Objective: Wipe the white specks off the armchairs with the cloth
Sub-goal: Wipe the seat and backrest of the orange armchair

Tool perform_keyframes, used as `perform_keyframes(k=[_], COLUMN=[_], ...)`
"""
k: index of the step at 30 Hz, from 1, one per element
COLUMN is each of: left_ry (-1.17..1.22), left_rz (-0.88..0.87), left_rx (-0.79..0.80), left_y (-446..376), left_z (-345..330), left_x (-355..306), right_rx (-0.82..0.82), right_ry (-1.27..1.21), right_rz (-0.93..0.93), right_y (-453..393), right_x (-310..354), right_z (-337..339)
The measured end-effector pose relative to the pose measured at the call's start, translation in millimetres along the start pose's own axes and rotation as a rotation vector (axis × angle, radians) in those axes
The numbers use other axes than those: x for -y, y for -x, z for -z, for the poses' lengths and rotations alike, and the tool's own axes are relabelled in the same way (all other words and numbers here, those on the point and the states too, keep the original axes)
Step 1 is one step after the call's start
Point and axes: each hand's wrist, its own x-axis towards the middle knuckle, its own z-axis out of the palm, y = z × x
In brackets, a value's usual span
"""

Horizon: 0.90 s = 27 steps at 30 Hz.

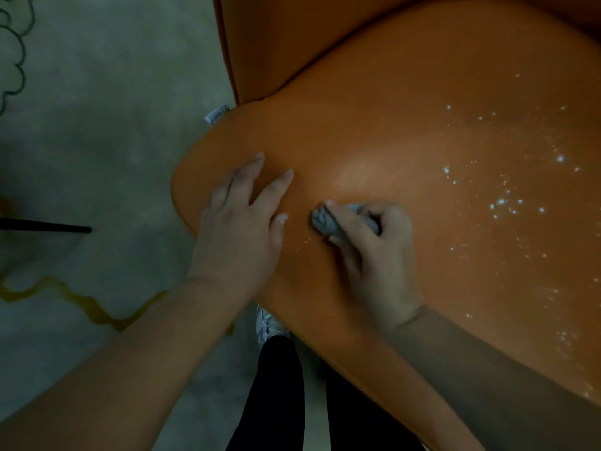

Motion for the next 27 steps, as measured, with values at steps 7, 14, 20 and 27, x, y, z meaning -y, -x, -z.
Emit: perform_keyframes(k=[7,14,20,27], left_ry=[-0.004,-0.033,-0.021,-0.018], left_rz=[0.013,-0.004,0.008,0.011], left_rx=[0.028,0.049,0.051,0.049], left_y=[4,14,18,20], left_z=[6,6,8,7], left_x=[-1,7,11,11], right_rx=[-0.064,0.037,-0.004,0.072], right_ry=[0.041,0.023,0.052,0.041], right_rz=[-0.036,0.107,0.026,0.134], right_y=[6,-13,26,-3], right_x=[-8,3,8,12], right_z=[5,-7,0,-11])
